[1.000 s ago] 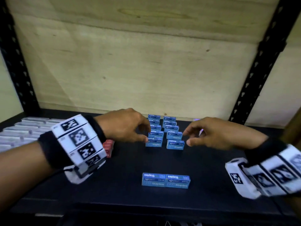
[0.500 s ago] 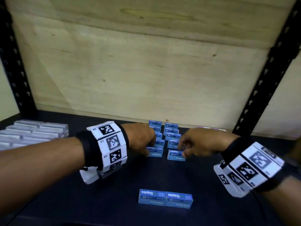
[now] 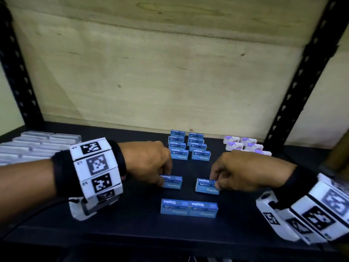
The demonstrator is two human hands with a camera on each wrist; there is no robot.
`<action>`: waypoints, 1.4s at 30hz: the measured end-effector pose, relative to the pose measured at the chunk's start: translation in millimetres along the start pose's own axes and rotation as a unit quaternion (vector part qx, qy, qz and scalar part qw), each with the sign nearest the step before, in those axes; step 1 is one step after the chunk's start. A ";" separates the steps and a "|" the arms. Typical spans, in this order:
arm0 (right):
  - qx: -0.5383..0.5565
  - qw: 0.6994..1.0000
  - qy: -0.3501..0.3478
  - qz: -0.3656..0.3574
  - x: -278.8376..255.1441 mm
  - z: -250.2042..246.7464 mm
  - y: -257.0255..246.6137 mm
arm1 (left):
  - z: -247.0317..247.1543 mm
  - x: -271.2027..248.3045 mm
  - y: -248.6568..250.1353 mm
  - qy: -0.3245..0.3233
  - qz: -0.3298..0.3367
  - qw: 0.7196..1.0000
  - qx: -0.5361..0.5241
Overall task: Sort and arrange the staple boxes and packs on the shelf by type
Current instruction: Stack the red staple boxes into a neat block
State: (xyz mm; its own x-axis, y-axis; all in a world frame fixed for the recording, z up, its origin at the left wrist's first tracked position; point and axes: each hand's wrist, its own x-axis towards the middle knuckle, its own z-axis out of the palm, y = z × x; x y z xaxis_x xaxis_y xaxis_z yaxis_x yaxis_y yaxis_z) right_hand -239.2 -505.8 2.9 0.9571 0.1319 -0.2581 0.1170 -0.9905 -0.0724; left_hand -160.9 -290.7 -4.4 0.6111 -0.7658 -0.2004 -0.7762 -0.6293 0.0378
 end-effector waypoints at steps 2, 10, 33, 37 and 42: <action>0.005 1.000 -0.006 0.003 -12.5 2.1 -3.1 | 3.4 -8.1 0.5 -0.005 0.002 1.000 -0.010; 0.011 1.000 -0.001 -0.001 -31.6 10.6 -8.6 | 10.4 -30.5 1.9 -0.011 0.009 0.999 -0.037; -0.022 1.000 -0.016 0.001 -35.6 22.2 -29.3 | 16.8 -40.8 24.8 -0.013 0.007 0.999 -0.033; -0.025 1.000 -0.011 -0.011 -34.0 23.0 -32.0 | 16.1 -35.6 34.2 -0.012 0.004 1.000 -0.021; -0.026 0.999 -0.008 -0.022 -31.8 21.8 -35.0 | 14.5 -30.2 40.9 -0.014 0.016 1.000 -0.017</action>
State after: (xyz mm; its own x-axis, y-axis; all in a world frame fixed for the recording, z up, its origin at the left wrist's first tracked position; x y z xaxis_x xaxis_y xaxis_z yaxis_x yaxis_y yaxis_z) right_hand -279.5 -474.5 -7.4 0.9464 0.1760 -0.2709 0.1731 -0.9843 -0.0349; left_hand -213.3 -291.3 -11.0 0.5815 -0.7813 -0.2266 -0.7889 -0.6097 0.0775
